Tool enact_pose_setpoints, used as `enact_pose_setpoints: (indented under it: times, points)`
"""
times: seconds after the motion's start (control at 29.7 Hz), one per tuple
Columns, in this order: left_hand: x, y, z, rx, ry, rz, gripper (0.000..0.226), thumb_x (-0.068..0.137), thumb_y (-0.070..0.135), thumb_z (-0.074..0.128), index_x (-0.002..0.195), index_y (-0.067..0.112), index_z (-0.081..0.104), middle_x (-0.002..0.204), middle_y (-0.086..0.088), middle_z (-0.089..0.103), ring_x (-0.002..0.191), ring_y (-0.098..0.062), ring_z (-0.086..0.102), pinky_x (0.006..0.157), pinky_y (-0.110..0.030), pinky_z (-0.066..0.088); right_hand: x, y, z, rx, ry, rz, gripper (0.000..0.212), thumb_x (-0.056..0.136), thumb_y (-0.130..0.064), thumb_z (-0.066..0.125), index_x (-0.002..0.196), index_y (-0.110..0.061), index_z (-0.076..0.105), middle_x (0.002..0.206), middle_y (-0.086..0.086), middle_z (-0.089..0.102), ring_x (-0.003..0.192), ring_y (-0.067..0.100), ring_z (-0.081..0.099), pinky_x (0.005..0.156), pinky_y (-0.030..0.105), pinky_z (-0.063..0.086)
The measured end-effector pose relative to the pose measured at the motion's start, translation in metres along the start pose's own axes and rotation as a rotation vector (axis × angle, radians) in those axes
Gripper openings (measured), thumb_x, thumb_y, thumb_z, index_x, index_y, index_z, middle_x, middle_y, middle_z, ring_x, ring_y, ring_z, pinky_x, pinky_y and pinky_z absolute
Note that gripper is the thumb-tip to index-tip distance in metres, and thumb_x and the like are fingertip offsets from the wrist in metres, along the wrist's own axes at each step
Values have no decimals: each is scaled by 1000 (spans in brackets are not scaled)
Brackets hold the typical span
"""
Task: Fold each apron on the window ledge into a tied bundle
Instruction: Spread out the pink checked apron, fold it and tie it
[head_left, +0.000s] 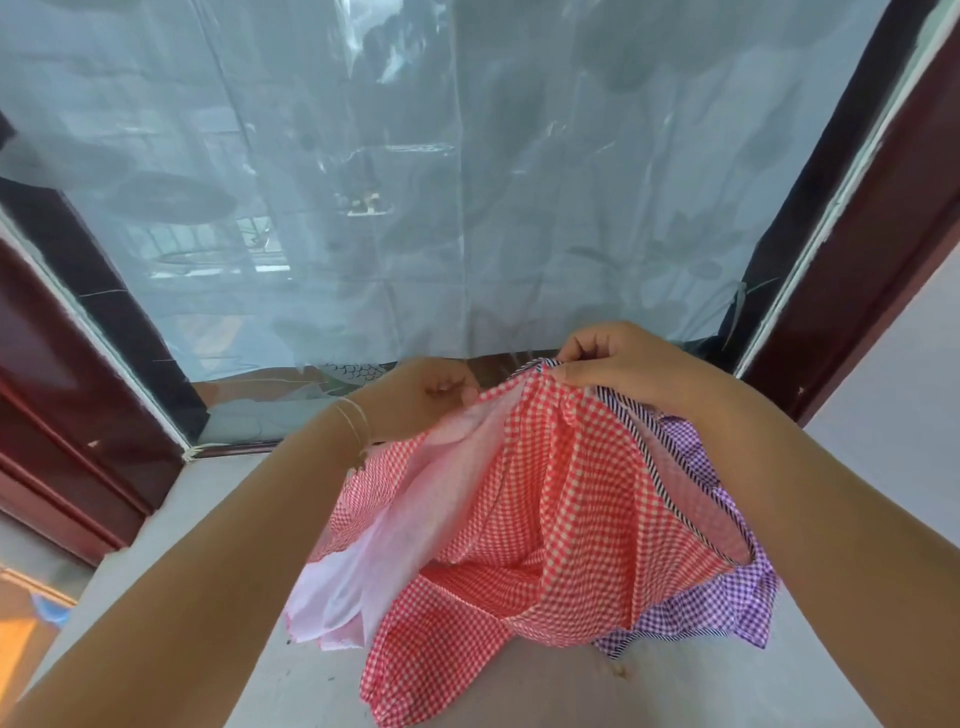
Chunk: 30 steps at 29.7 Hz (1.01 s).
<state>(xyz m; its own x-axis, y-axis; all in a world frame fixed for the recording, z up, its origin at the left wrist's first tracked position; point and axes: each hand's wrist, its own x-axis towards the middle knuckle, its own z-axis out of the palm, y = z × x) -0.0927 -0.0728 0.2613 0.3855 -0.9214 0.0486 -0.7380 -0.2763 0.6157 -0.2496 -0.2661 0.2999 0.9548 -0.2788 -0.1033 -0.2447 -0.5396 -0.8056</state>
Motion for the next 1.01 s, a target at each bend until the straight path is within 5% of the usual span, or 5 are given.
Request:
enact_pose_setpoints:
  times: [0.13, 0.4, 0.57, 0.71, 1.01]
  points:
    - [2, 3, -9, 2, -177, -70, 27, 100, 27, 47, 77, 26, 63, 72, 18, 60, 66, 9, 54, 67, -7, 41, -1, 2, 2, 14, -75, 66, 15, 88, -24, 67, 90, -10, 71, 82, 0, 71, 74, 11, 66, 83, 29, 52]
    - [1, -10, -12, -268, 48, -108, 18, 96, 9, 51, 88, 24, 55, 87, 7, 62, 78, -7, 58, 73, -22, 48, 0, 7, 2, 147, -79, 112, 9, 87, -19, 67, 86, -11, 71, 76, -1, 69, 71, 13, 66, 81, 32, 52]
    - [2, 2, 13, 66, -212, -47, 38, 89, 13, 63, 122, 24, 47, 105, 16, 53, 94, 2, 52, 84, -8, 42, 1, 8, 2, 199, -119, 95, 6, 86, -16, 67, 84, -12, 70, 75, -2, 69, 70, 12, 66, 76, 27, 51]
    - [9, 3, 22, -108, 95, -67, 13, 94, 6, 51, 97, 15, 59, 87, 3, 63, 76, -13, 58, 79, -31, 52, 1, 5, 1, 108, -112, 47, 10, 86, -21, 68, 89, -12, 71, 79, -4, 72, 71, 5, 67, 69, 13, 51]
    - [13, -2, 11, -109, 130, -45, 29, 86, 30, 68, 62, 25, 52, 51, 17, 44, 46, 0, 39, 53, -16, 36, 1, 7, 1, -178, -120, 16, 5, 87, -27, 67, 90, -25, 71, 87, -8, 73, 78, 1, 67, 75, 12, 50]
